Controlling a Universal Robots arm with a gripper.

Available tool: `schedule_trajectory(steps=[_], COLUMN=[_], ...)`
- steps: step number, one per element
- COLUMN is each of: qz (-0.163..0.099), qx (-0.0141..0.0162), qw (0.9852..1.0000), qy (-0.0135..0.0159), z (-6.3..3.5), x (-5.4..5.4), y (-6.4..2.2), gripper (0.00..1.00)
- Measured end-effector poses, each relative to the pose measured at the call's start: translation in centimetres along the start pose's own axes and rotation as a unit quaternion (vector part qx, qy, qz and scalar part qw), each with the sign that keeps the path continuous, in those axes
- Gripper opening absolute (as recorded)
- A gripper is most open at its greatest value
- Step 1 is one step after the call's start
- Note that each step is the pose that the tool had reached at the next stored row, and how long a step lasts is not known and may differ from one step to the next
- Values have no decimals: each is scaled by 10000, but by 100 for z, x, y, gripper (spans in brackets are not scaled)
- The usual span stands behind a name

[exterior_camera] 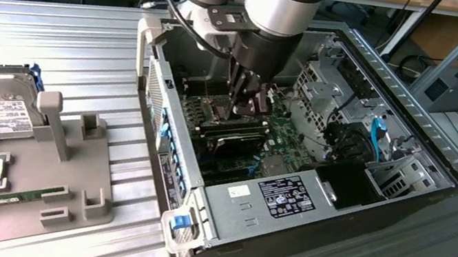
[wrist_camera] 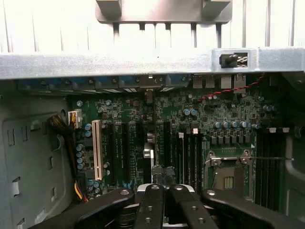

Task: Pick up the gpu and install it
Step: 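Press down on the gpu until it lock into place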

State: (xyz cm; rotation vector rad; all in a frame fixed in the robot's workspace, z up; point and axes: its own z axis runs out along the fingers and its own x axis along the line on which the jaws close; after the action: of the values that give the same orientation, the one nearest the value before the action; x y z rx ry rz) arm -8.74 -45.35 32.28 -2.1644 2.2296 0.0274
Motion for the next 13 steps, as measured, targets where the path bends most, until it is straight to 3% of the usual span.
schedule_trajectory(steps=[8,13], qz=[1,1], qx=[0,0], qw=[10000,10000], qy=[0,0], z=[2,2], x=[-5,-5], y=[-170,-183], gripper=[11,11])
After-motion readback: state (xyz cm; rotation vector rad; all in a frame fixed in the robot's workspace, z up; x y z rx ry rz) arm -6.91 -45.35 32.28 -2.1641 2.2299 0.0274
